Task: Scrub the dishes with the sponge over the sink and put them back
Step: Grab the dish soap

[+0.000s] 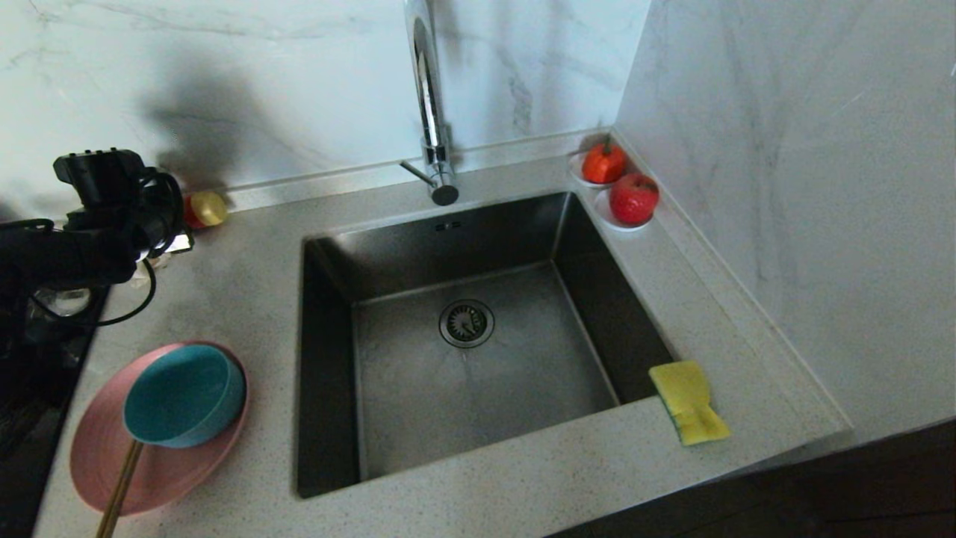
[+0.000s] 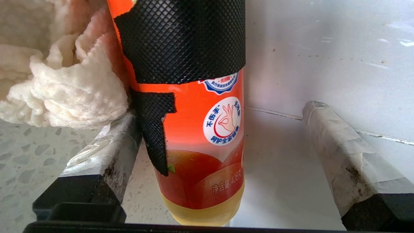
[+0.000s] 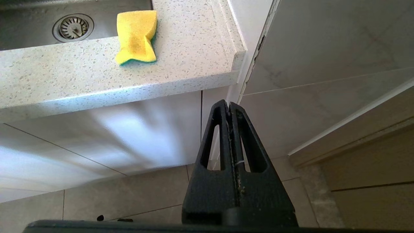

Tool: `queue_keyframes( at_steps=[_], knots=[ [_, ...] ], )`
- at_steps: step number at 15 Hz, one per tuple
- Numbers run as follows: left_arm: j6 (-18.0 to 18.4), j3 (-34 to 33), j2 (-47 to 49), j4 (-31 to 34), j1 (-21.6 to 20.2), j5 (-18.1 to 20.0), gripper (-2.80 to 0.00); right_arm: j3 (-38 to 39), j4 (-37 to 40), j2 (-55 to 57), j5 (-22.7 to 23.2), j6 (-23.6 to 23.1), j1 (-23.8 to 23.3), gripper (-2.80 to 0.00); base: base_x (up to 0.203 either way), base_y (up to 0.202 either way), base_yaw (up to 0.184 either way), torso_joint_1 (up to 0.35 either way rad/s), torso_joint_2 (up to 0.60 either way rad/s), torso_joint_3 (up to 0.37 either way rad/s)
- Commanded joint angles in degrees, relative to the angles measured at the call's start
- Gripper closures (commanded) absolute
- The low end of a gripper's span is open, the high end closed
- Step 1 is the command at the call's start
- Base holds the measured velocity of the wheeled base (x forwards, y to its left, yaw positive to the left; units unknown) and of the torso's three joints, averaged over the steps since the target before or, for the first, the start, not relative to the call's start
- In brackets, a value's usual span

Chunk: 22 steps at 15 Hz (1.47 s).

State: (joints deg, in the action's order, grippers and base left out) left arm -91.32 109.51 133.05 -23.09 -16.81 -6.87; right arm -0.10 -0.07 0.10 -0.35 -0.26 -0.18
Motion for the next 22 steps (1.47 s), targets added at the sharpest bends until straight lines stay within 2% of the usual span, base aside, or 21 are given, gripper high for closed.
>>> queue_keyframes(
  at_steps=[1, 7, 9, 10, 17, 22],
  knots=[
    [-0.44, 0.09, -0.07, -0.9, -0.06, -0.08, -2.8, 0.09, -0.01, 0.03, 0.0, 0.0, 0.01, 0.0, 0.0, 0.0, 0.0, 0.0, 0.0, 0.0],
    [-0.25, 0.09, -0.15, -1.01, -0.06, -0.36, -2.8, 0.02, -0.01, 0.08, 0.0, 0.0, 0.01, 0.0, 0.0, 0.0, 0.0, 0.0, 0.0, 0.0],
    [-0.34, 0.08, -0.24, -1.97, 0.02, -2.02, -2.8, 0.06, -0.01, 0.06, 0.0, 0.0, 0.01, 0.0, 0.0, 0.0, 0.0, 0.0, 0.0, 0.0],
    [-0.17, 0.0, -0.15, -2.08, 0.02, -2.1, 0.0, 0.01, -0.01, 0.07, 0.0, 0.0, 0.01, 0.0, 0.0, 0.0, 0.0, 0.0, 0.0, 0.0],
    [1.92, -0.52, 0.2, -1.35, 0.19, -1.85, 0.0, 0.01, -0.01, 0.08, 0.0, 0.0, 0.01, 0.0, 0.0, 0.0, 0.0, 0.0, 0.0, 0.0],
    [7.06, -0.61, 0.08, -0.32, 1.52, 0.05, 0.0, 0.01, -0.01, -0.01, 0.0, 0.0, 0.01, 0.0, 0.0, 0.0, 0.0, 0.0, 0.0, 0.0]
  ],
)
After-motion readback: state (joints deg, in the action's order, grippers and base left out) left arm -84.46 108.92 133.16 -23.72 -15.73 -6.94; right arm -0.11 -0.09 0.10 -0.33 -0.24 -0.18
